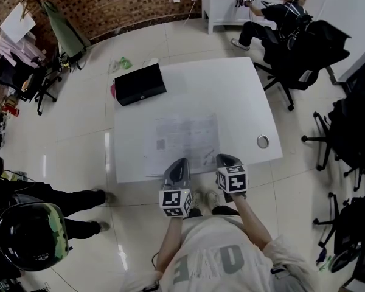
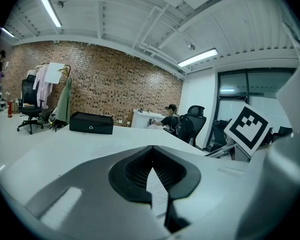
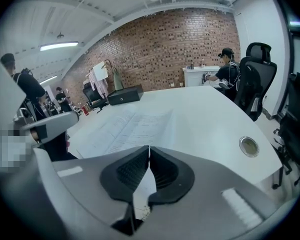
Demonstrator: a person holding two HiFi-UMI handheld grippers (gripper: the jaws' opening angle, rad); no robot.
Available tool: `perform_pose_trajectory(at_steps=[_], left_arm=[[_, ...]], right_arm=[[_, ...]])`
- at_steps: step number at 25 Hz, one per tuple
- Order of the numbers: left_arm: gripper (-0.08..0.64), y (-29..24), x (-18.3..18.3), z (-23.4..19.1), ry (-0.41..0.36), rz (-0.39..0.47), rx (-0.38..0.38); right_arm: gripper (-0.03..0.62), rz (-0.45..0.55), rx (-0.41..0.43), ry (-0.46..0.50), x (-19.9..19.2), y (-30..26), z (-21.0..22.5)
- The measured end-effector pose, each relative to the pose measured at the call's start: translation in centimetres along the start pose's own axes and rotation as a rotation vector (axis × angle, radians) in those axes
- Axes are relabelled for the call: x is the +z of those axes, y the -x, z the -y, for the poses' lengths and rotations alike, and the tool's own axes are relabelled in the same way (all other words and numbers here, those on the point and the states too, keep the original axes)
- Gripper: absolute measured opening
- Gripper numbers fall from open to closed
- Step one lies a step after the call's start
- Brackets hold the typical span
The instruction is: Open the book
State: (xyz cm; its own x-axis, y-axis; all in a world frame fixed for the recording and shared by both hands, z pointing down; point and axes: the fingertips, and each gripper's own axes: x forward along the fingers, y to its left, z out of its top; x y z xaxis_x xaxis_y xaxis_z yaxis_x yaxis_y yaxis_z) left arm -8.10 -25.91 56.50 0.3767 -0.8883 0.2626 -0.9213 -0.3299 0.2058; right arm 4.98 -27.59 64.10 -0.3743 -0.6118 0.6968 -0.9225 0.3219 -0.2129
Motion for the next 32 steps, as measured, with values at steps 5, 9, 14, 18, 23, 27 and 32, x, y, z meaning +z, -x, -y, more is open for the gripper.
perform_pose_trajectory(at_steps=[5,9,14,18,23,27,32], left_arm=[[0.02,-0.7,-0.6,1.1,-0.006,-0.02,-0.037],[0.02,-1.2,-0.6,2.1,-0.024,-0.02,-0.081],[0.137,-2.1,-3.6,4.3,-0.017,-0.162,-0.242],[0.196,-2.4,-6.5,5.8,-0.095,-0.264,-0.297],[0.213,-2.8,-6.9,7.0,-0.206,-0.29,-0.318],[0.213,-3.1,-6.2,7.0,-0.202,-0.257,-0.317],[0.212,-3.6,-5.3,7.3,-0.198,-0.206,-0.319]], right_arm=[[0.014,0.018,0.036,0.024,1.5,0.3,-1.1],[0.012,0.027,0.068,0.006,2.1,0.7,-1.5],[0.012,0.044,0.093,-0.025,2.7,0.7,-2.0],[0.011,0.054,0.116,-0.033,3.2,0.8,-2.5],[0.011,0.063,0.144,-0.038,4.2,0.9,-3.2],[0.011,0.07,0.163,-0.032,4.7,1.0,-3.8],[0.009,0.077,0.189,-0.026,5.3,1.0,-4.6]])
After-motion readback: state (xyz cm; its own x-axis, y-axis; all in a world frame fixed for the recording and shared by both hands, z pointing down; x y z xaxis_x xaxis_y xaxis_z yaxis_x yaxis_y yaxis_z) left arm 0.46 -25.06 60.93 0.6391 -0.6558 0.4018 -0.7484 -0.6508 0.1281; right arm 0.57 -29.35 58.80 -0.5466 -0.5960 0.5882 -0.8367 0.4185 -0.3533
